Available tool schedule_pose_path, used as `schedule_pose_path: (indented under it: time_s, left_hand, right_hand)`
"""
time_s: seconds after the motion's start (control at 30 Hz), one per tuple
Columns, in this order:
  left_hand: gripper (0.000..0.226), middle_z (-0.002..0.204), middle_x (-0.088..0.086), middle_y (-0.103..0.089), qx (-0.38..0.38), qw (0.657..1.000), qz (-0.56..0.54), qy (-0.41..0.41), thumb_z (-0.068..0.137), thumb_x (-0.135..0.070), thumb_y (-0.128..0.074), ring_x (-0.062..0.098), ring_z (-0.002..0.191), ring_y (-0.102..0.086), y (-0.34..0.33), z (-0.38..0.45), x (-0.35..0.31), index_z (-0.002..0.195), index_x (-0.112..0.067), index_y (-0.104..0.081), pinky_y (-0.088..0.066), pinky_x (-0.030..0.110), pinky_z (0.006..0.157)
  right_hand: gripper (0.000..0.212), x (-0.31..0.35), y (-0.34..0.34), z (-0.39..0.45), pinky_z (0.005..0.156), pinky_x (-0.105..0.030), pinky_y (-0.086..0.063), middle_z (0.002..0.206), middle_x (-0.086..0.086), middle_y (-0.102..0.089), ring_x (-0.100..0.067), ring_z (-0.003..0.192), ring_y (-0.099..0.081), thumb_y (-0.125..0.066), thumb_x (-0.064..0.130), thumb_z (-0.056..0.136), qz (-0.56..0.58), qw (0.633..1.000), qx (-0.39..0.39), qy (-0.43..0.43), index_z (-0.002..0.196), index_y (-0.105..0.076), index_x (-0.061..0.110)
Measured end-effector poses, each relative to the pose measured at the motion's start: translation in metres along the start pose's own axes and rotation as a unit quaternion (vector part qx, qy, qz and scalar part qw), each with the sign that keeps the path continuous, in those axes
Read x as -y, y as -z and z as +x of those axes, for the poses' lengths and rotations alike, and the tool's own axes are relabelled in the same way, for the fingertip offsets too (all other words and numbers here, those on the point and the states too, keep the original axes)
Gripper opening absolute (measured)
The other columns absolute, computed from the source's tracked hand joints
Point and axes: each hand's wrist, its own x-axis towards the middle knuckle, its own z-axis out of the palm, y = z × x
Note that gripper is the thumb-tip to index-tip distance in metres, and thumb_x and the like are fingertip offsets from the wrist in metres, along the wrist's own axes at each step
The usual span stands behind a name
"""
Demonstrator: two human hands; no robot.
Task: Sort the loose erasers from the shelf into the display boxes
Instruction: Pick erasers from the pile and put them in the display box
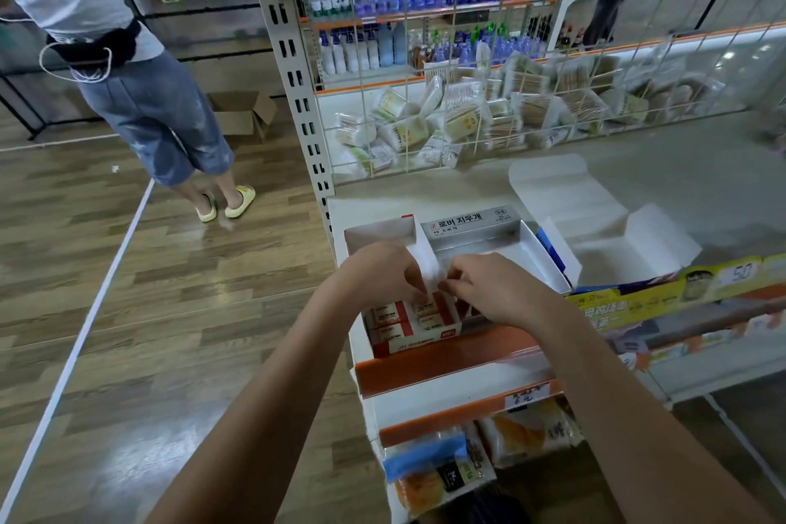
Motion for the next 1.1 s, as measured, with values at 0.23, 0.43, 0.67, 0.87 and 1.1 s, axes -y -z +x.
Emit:
schedule_pose_path:
  time_s: [0.23,0.43,0.67,0.87,1.1]
  left_hand:
    - [0.026,0.109,-0.002,-0.066,-0.046,0.999,0.014,0.006,0.091,-0.042,-0.054,0.014,0.095,-0.060,0.018,-0.001,-0.012,0.106,-0.024,-0.065,-0.051,0.036,0.086]
    - [0.029,0.112,0.001,-0.062,-0.185,0.982,0.034,-0.013,0.092,-0.042,-0.050,0.023,0.103,-0.057,0.040,0.030,-0.079,0.111,-0.025,-0.062,-0.046,0.033,0.082]
    - [0.036,0.123,0.005,-0.054,-0.211,0.966,0.110,-0.103,0.094,-0.043,-0.047,0.027,0.115,-0.049,0.017,0.099,-0.214,0.124,-0.023,-0.053,-0.040,0.038,0.092]
    - [0.040,0.124,0.005,-0.054,-0.220,0.960,0.098,-0.140,0.091,-0.045,-0.052,0.027,0.118,-0.045,-0.014,0.164,-0.349,0.124,-0.023,-0.054,-0.035,0.038,0.093]
    - [0.044,0.129,0.007,-0.051,-0.178,0.968,0.084,-0.159,0.090,-0.048,-0.051,0.029,0.121,-0.043,-0.039,0.244,-0.477,0.126,-0.023,-0.052,-0.036,0.040,0.095]
  right_hand:
    - [0.020,-0.006,0.019,0.002,0.059,-0.024,-0.040,0.087,0.003,-0.066,-0.007,0.071,-0.057,-0.047,0.036,0.095,-0.002,0.999,0.016,0.039,0.091,-0.058,0.019]
    - [0.021,-0.054,0.067,-0.011,0.076,-0.029,-0.041,0.108,-0.004,-0.061,-0.022,0.100,-0.056,-0.054,0.028,0.091,-0.050,0.988,-0.130,0.071,0.108,-0.058,0.017]
    - [0.038,-0.172,0.120,-0.066,0.098,-0.036,-0.038,0.129,-0.007,-0.051,-0.025,0.120,-0.047,-0.055,0.025,0.092,-0.106,0.977,-0.184,0.000,0.128,-0.050,0.015]
    - [0.043,-0.307,0.168,-0.129,0.097,-0.036,-0.037,0.128,-0.009,-0.051,-0.027,0.119,-0.045,-0.056,0.028,0.090,-0.141,0.964,-0.208,-0.089,0.131,-0.048,0.017]
    - [0.046,-0.438,0.213,-0.170,0.096,-0.034,-0.035,0.133,-0.011,-0.049,-0.028,0.121,-0.046,-0.058,0.025,0.088,-0.138,0.951,-0.232,-0.152,0.131,-0.048,0.015]
